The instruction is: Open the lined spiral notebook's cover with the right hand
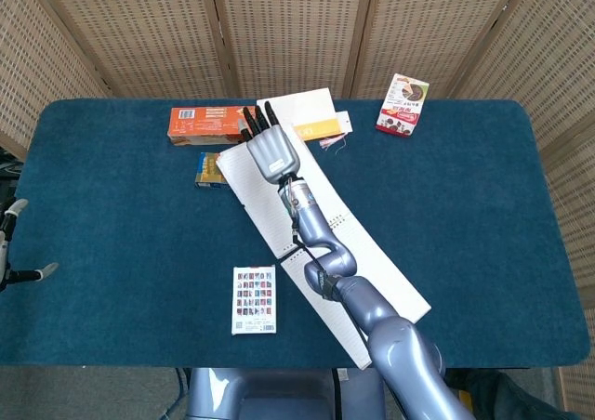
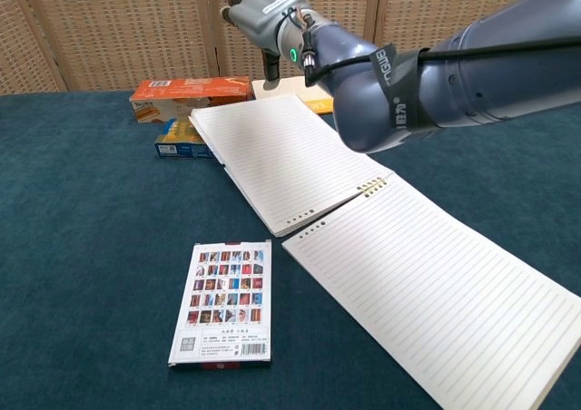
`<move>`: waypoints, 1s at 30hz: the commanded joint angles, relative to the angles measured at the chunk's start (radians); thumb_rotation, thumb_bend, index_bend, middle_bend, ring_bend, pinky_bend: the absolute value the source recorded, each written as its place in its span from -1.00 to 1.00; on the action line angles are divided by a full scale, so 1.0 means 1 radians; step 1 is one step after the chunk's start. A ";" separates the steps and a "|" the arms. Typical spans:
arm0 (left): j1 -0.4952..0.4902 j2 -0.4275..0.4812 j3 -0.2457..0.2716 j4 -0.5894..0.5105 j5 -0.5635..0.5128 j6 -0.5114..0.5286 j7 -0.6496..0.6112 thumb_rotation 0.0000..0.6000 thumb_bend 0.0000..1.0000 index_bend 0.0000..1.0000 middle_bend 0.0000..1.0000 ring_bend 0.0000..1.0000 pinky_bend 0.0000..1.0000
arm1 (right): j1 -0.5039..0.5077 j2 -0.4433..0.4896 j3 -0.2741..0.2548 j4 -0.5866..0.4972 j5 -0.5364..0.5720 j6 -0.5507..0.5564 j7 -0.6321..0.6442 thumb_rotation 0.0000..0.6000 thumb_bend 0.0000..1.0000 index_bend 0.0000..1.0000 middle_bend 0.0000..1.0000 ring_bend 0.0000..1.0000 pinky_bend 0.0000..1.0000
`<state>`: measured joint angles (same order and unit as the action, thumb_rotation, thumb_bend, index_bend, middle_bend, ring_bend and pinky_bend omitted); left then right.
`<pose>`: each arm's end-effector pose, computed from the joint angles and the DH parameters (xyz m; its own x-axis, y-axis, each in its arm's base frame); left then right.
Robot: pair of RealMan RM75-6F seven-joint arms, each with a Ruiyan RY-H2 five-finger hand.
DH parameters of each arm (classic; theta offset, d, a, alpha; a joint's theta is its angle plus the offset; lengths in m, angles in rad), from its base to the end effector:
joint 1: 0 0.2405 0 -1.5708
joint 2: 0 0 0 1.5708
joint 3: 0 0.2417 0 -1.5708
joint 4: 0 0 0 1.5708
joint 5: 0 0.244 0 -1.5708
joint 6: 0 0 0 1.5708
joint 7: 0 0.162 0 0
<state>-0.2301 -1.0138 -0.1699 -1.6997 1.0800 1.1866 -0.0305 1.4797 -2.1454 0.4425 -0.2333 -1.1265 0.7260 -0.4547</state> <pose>-0.3300 0.2655 0.1433 0.2518 0.1059 0.9620 0.9311 0.2446 -0.2707 0.0575 -0.5207 -0.0848 0.7296 0.2413 0.6399 -0.5421 -0.3662 0.7563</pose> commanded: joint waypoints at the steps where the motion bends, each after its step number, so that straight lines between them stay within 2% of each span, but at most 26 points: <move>1: -0.003 -0.004 0.001 0.000 -0.003 -0.003 0.008 1.00 -1.00 -1.00 -1.00 -1.00 -1.00 | 0.003 0.009 0.003 0.025 -0.008 0.049 0.050 1.00 -1.00 -1.00 -1.00 -1.00 -1.00; 8: -0.003 -0.009 0.012 -0.007 0.023 0.007 0.017 1.00 -1.00 -1.00 -1.00 -1.00 -1.00 | -0.070 0.094 -0.017 -0.055 -0.035 0.147 0.130 1.00 -1.00 -1.00 -1.00 -1.00 -1.00; 11: 0.002 -0.011 0.021 -0.010 0.053 0.018 0.012 1.00 -1.00 -1.00 -1.00 -1.00 -1.00 | -0.169 0.178 -0.069 -0.170 -0.084 0.222 0.172 1.00 -1.00 -1.00 -1.00 -1.00 -1.00; 16: 0.011 -0.012 0.033 -0.010 0.096 0.039 -0.002 1.00 -1.00 -1.00 -1.00 -1.00 -1.00 | -0.359 0.368 -0.151 -0.444 -0.141 0.342 0.165 1.00 -1.00 -1.00 -1.00 -1.00 -1.00; 18: 0.018 -0.012 0.039 -0.010 0.124 0.055 -0.015 1.00 -1.00 -1.00 -1.00 -1.00 -1.00 | -0.450 0.478 -0.185 -0.614 -0.147 0.375 0.153 1.00 -1.00 -1.00 -1.00 -1.00 -1.00; 25: 0.036 -0.019 0.059 0.001 0.198 0.098 -0.041 1.00 -1.00 -1.00 -1.00 -1.00 -1.00 | -0.720 0.785 -0.310 -1.088 -0.153 0.496 0.103 1.00 -1.00 -1.00 -1.00 -1.00 -1.00; 30: 0.046 -0.025 0.072 0.003 0.237 0.122 -0.047 1.00 -1.00 -1.00 -1.00 -1.00 -1.00 | -0.861 0.886 -0.384 -1.241 -0.199 0.610 0.124 1.00 -1.00 -1.00 -1.00 -1.00 -1.00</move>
<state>-0.1873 -1.0364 -0.1014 -1.6974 1.3122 1.3036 -0.0750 0.7508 -1.3779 0.1425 -1.3522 -1.2840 1.2293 -0.3317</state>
